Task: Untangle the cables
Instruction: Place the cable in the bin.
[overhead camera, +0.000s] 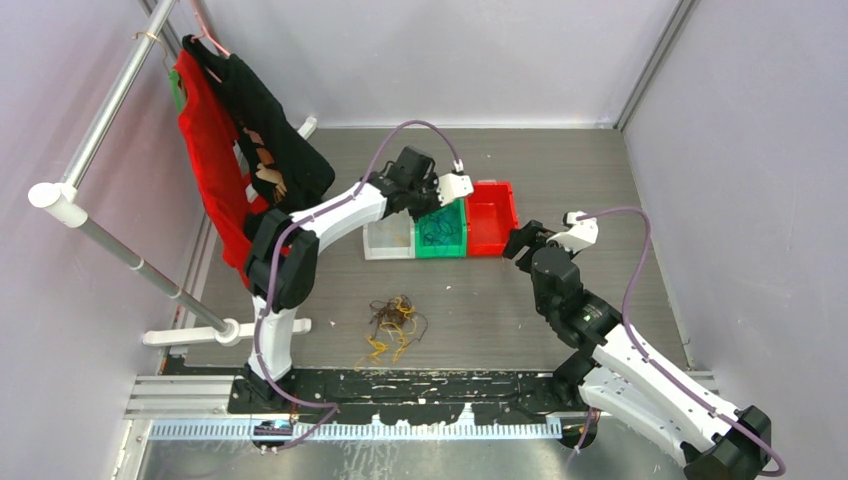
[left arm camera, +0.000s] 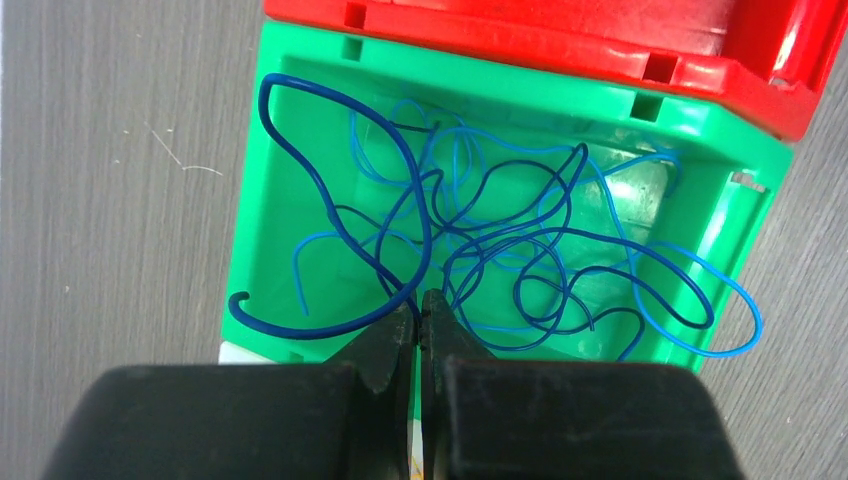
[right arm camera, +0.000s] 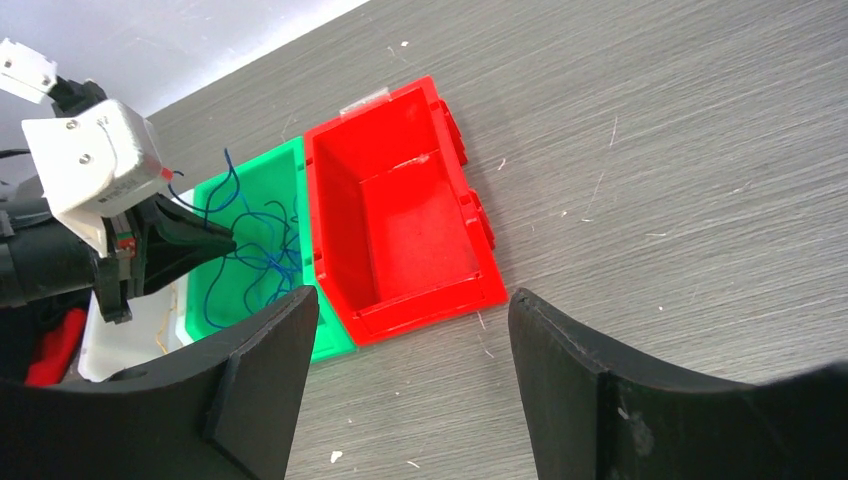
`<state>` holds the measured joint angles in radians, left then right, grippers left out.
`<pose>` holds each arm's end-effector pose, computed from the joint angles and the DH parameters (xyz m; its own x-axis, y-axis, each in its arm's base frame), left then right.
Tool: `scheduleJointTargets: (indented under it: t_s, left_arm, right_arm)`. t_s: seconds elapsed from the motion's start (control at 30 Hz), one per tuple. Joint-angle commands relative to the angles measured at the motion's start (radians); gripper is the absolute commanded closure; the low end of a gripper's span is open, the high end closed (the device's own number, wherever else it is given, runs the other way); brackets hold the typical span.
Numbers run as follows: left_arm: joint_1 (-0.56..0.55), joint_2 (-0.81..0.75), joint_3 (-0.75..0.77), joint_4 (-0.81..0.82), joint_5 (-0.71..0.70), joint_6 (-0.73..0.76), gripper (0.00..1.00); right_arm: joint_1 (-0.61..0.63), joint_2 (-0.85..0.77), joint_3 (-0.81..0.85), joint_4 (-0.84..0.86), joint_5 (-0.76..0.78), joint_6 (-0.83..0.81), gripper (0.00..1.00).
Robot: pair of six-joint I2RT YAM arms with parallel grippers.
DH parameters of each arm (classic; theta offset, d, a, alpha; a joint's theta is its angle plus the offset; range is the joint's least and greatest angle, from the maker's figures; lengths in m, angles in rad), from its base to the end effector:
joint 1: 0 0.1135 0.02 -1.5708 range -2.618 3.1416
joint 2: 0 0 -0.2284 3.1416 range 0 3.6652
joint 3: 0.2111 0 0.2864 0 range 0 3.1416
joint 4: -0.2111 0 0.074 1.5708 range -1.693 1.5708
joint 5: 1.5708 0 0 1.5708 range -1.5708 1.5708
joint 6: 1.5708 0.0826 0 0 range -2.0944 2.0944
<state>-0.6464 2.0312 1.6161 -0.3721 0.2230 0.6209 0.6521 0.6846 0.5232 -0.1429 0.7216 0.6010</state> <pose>0.3969 -0.3224 0.1506 -0.0457 0.7452 -0.6652 0.9081 0.3085 0.2832 0.2389 0.1137 0.2314 -0.1708 0.4037 -0.8988 0.1721 0.9104 0.3762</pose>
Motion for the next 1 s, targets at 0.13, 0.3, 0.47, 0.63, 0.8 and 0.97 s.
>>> scheduleJointTargets:
  t_s: [0.13,0.3,0.47,0.63,0.8,0.97]
  left_arm:
    - [-0.006,0.046,0.101,-0.091,-0.016,0.069,0.97]
    - [-0.005,0.024,0.142,-0.14,0.031,0.06,0.69]
    - [-0.003,-0.029,0.143,-0.218,0.12,0.057,0.42]
    - [0.009,-0.078,0.152,-0.318,0.246,0.032,0.35]
    - [0.041,-0.1,0.256,-0.424,0.406,-0.026,0.35]
    - [0.104,-0.086,0.451,-0.539,0.527,-0.147,0.34]
  right_arm:
    - [-0.017,-0.014,0.001,0.04,0.004,0.013,0.25]
    - [-0.028,-0.01,0.001,0.043,-0.007,0.017,0.25]
    - [-0.035,0.002,0.008,0.046,-0.026,0.029,0.25]
    - [-0.041,0.01,0.026,0.033,-0.04,0.028,0.26]
    - [-0.054,0.05,0.049,0.045,-0.066,0.032,0.26]
    - [-0.091,0.178,0.116,0.095,-0.166,0.036,0.26]
